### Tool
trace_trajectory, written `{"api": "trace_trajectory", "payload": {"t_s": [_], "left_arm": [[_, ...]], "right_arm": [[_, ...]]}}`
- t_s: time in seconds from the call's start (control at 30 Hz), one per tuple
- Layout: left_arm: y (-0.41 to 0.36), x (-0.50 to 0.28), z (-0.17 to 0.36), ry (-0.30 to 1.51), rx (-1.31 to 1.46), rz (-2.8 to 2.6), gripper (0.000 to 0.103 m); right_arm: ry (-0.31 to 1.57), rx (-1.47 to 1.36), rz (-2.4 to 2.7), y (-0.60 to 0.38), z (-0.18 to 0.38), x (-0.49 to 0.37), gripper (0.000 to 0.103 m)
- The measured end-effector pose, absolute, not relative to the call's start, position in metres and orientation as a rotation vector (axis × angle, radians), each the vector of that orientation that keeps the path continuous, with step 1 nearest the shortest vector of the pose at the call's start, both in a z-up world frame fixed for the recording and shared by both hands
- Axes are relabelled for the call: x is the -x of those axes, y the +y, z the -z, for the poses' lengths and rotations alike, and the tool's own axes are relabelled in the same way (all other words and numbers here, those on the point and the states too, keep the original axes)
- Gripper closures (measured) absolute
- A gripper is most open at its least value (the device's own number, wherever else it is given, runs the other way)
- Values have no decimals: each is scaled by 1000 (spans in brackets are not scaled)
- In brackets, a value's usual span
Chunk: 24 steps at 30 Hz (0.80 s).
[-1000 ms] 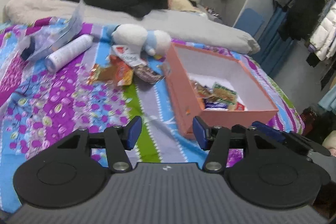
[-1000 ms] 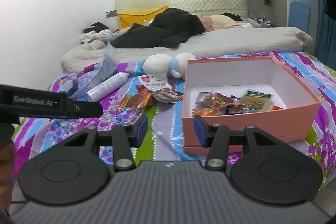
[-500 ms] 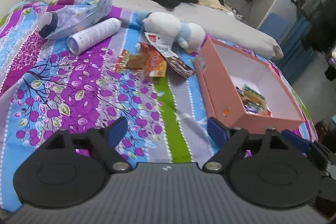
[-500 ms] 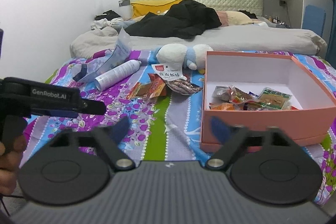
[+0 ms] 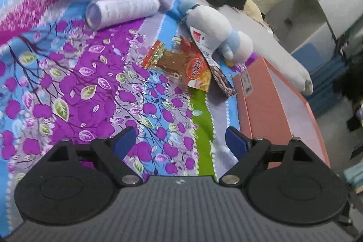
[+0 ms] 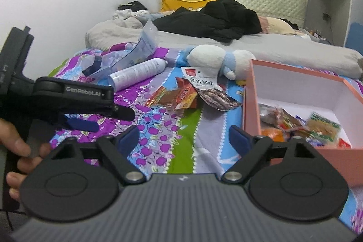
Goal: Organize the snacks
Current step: 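Lower the left tool to the red spicy-strip pack while the right tool reaches the white shrimp bag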
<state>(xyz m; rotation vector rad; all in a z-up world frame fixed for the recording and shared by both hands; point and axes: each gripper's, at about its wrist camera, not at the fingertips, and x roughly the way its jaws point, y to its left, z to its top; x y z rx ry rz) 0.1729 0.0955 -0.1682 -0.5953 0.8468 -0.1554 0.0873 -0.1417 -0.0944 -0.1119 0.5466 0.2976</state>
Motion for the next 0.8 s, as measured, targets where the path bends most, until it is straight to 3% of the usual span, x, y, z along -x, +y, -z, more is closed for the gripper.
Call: {"api": "trace_trajectory", "payload": {"t_s": [0.47, 0.8], "left_arm": [[107, -257, 234, 849, 879, 222, 18], [96, -311, 260, 825, 969, 290, 30]], "right_arm": [[609, 261, -249, -117, 140, -172, 50], [625, 347, -194, -106, 172, -230, 50]]}}
